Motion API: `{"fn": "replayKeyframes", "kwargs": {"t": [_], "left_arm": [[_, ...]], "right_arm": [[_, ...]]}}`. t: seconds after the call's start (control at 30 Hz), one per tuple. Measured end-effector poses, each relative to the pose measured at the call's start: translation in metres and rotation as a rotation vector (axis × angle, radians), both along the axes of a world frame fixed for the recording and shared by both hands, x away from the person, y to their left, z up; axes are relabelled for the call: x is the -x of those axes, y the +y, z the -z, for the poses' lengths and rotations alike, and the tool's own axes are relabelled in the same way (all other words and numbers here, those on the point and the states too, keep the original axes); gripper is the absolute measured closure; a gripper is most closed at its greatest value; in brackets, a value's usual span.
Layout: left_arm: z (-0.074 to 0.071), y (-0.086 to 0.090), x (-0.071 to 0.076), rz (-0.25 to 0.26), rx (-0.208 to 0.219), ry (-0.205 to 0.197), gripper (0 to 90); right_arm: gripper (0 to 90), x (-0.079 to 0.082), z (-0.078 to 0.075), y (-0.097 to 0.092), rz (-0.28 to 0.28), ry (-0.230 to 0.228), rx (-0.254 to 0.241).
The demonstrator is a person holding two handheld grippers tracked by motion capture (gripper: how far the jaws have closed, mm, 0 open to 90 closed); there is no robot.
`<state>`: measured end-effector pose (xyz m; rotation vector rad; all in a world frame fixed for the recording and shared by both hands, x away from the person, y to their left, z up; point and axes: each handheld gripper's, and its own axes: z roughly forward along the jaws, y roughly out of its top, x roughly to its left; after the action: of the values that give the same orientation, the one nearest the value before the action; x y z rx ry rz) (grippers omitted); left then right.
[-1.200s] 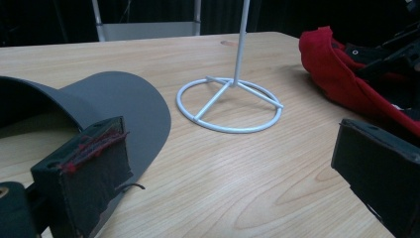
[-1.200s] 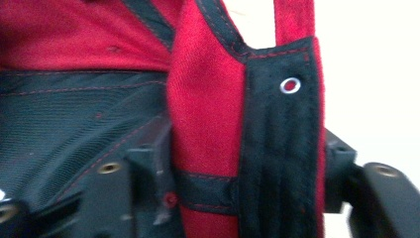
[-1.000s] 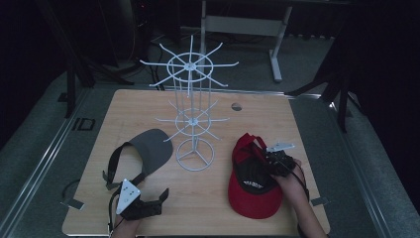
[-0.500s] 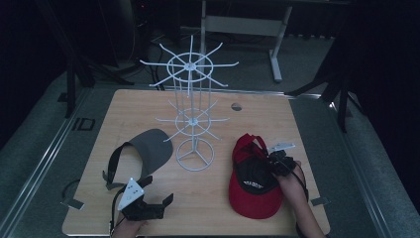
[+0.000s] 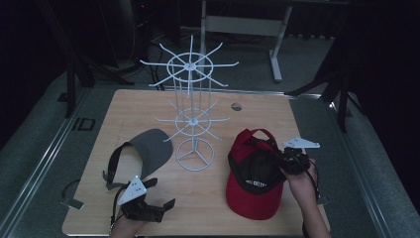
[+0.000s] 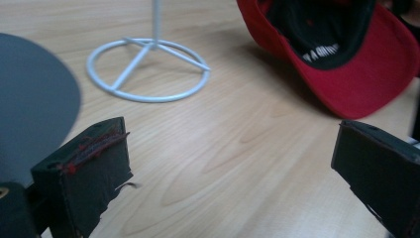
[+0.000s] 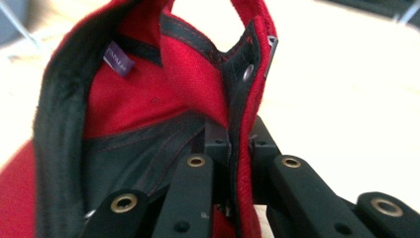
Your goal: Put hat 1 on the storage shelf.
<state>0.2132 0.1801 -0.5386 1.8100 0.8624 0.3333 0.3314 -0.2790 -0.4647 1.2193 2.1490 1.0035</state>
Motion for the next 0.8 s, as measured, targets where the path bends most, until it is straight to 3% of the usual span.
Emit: {"fn": "replayKeyframes", "kwargs": {"t": [0.07,0.1,0.27,0.4,0.63,0.67,0.73,0.8], "left_arm": [[-0.004,-0.002,-0.001,0.013,-0.008,-0.005,2.3],[-0.005,-0.003,-0.001,0.012,-0.014,-0.010,4.0],[-0.012,-0.011,-0.003,0.043,-0.044,-0.014,5.7],[-0.018,-0.016,-0.005,0.081,-0.035,-0.020,6.5],[-0.038,-0.027,-0.010,0.151,-0.041,-0.045,6.9],[-0.049,-0.034,-0.012,0.175,-0.058,-0.062,6.9],[-0.053,-0.037,-0.013,0.185,-0.060,-0.066,6.9],[-0.066,-0.044,-0.016,0.209,-0.052,-0.093,7.7]], "right_arm": [[84.1,0.004,-0.006,0.001,-0.002,-0.011,-0.013],[84.1,0.012,-0.021,0.002,-0.004,-0.043,-0.036],[84.2,0.027,-0.052,0.009,-0.027,-0.101,-0.059],[84.2,0.037,-0.069,0.014,-0.053,-0.150,-0.070],[84.2,0.047,-0.085,0.017,-0.077,-0.185,-0.072],[84.3,0.051,-0.089,0.017,-0.078,-0.202,-0.066],[84.2,0.053,-0.091,0.016,-0.075,-0.208,-0.062],[84.2,0.055,-0.093,0.015,-0.077,-0.215,-0.069]]}}
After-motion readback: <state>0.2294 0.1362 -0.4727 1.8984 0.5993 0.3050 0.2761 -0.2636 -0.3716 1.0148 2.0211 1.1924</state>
